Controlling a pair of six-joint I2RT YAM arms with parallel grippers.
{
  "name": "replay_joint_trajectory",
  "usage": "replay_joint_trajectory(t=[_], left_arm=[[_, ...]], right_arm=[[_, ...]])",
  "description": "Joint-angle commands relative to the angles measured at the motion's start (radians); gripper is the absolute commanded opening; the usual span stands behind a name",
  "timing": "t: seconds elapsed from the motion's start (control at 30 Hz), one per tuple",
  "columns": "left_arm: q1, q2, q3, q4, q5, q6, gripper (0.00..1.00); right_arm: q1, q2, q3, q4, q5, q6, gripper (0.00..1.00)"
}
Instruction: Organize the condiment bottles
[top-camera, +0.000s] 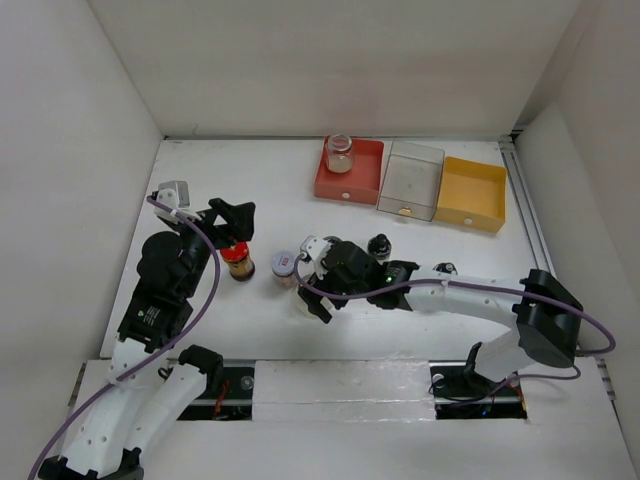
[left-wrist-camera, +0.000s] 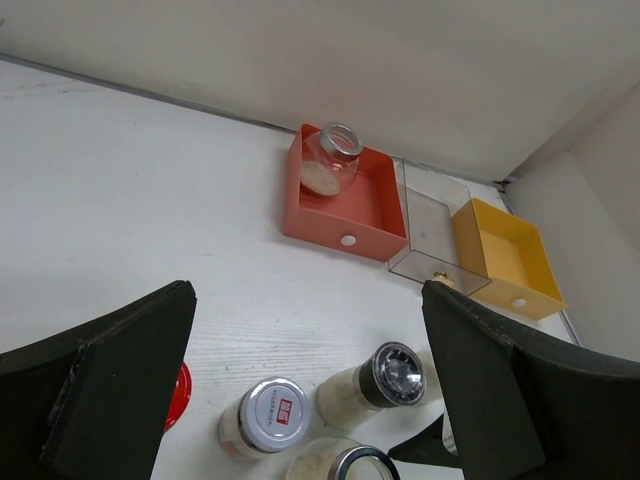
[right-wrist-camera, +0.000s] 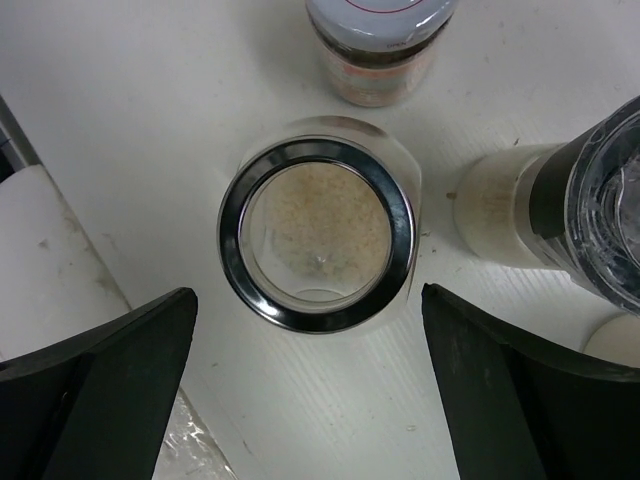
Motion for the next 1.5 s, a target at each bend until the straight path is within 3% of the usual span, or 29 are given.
replay_joint_trajectory(t=[0.0,0.43,0.6,0.63,0.67,0.8,0.9,1.03,1.17,1.33,1.47], left_arm=[[0.005,-0.009,0.003,0.039,0.020,-0.007,0.93],[0.005,0.000,0.003,0.039,0.039,0.002,0.93],[0.005,0.000,0.003,0.039,0.048,0.002,0.93],[0.005,0.000,0.003,0.039,0.048,0.002,0.93],[0.005,0.000,0.003,0.048,0.048,0.002,0.93],[0.005,0.000,0.003,0.049,0.057,0.002,0.93],[0.005,0.000,0.003,0.049,0.057,0.002,0.93],[0.005,0.009,0.003,0.049,0.057,0.002,0.93],[0.005,0.009,0.003,0.049,0.066,0.002,0.93],[0.005,0.009,0.003,0.049,0.075,0.002,0.93],[0.005,0.009,0.003,0.049,0.076,0.002,0.93]], right_arm=[[0.005,0.007,0.056,0.066,0.035,-0.008,0.99],[0.005,0.073,0.074,0.131,0.065,-0.027,0.99],[0.005,0.084,0.074,0.140,0.078,-0.036,0.84],[0.005,0.084,0.074,0.151,0.078,-0.036,0.79],[0.005,0.084,0.074,0.151,0.078,-0.036,0.66],[0.005,0.037,0.074,0.151,0.055,-0.027,0.50],[0.005,-0.065,0.100,0.142,-0.016,-0.027,0.44],[0.005,-0.174,0.169,0.131,-0.059,-0.027,0.44],[-0.062,-0.195,0.266,0.140,-0.080,-0.038,0.44],[-0.222,-0.067,0.430,0.169,-0.016,-0.027,0.44],[-0.457,0.093,0.576,0.200,-0.059,0.057,0.44]])
